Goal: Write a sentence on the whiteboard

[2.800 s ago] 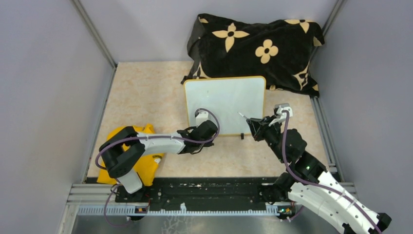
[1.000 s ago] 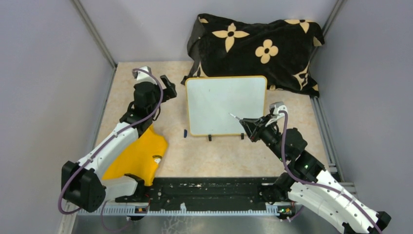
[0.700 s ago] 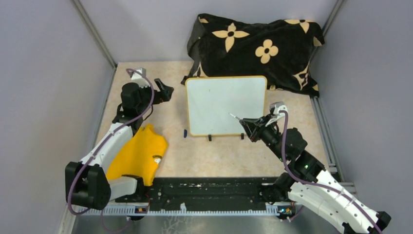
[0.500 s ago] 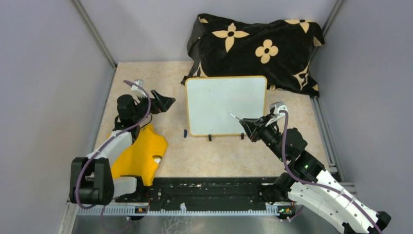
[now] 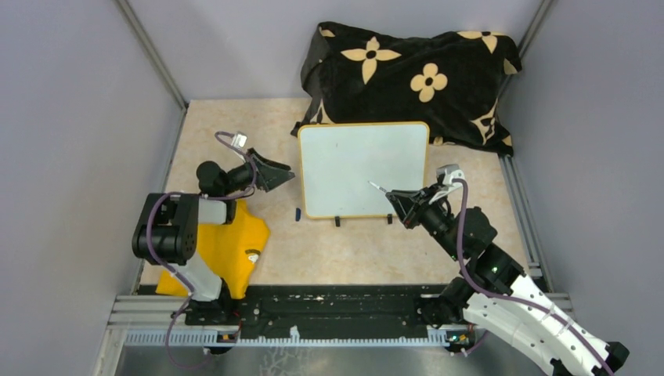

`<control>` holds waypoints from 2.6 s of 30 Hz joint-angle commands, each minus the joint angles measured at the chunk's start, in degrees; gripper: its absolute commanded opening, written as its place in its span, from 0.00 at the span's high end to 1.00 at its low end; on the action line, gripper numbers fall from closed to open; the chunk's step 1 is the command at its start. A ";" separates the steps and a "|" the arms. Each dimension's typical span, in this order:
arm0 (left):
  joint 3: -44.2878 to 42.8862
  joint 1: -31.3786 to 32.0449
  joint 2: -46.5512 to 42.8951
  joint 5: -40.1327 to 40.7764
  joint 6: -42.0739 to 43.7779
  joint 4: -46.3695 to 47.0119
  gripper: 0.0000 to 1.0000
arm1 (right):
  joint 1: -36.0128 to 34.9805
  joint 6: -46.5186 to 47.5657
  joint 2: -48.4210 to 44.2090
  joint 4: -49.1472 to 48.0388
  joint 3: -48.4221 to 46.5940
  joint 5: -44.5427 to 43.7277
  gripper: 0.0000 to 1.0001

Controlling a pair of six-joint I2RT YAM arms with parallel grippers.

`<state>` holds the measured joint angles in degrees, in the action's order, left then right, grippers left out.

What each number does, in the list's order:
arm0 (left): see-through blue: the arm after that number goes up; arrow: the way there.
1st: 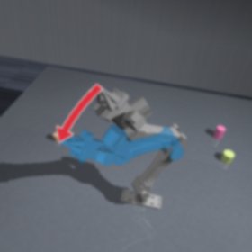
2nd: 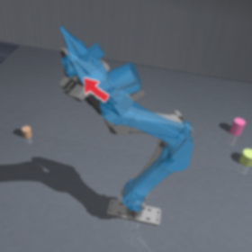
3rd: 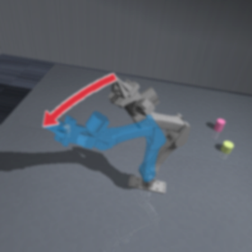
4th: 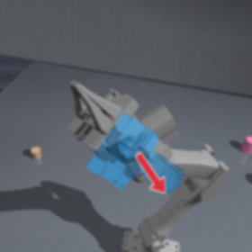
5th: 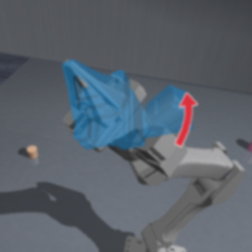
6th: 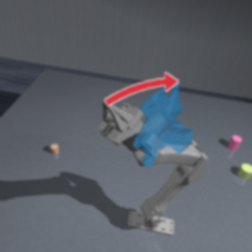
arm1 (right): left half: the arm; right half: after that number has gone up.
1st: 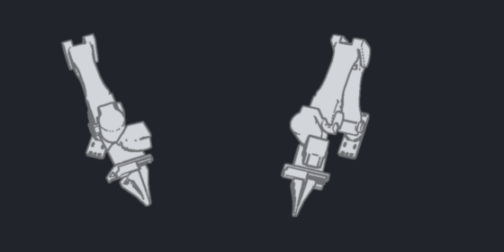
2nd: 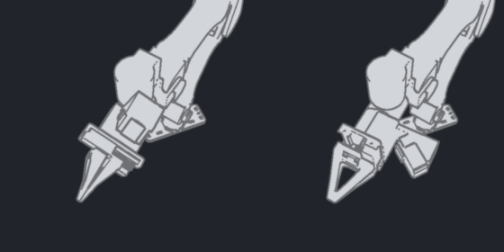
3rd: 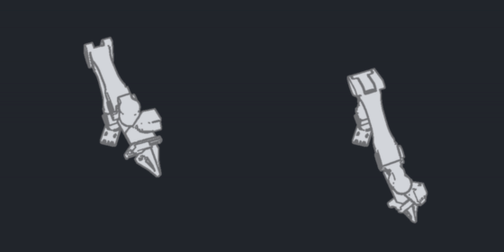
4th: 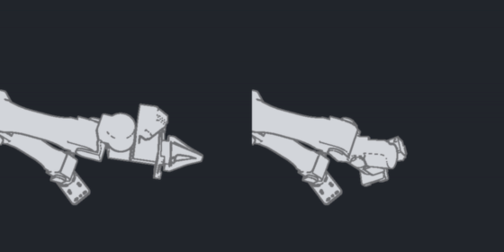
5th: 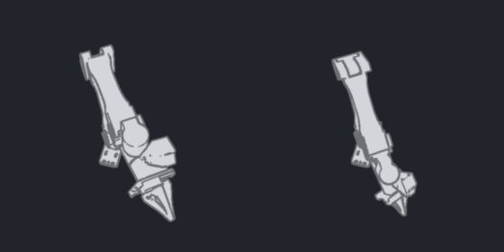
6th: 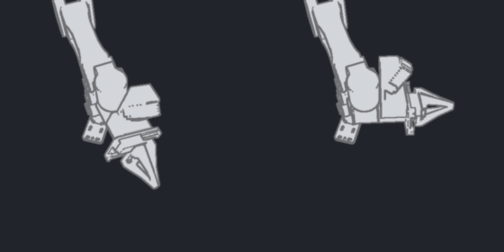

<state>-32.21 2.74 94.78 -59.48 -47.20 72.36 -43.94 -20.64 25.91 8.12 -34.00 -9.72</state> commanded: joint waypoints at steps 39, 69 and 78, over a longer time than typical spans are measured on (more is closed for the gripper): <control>-12.27 5.78 21.86 -14.53 -4.92 30.29 0.54 | 0.41 -2.96 10.09 -7.68 -1.86 2.38 1.00; -12.22 7.45 22.73 -14.44 -3.78 30.24 0.67 | -0.08 -4.06 14.15 -10.57 -2.74 4.08 1.00; -12.36 7.63 22.73 -14.38 -3.81 30.27 0.84 | -0.59 -4.22 15.56 -11.34 -2.89 3.83 1.00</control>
<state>-43.48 9.93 116.77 -72.60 -52.25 88.51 -44.12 -24.25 41.06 0.86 -34.06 -6.09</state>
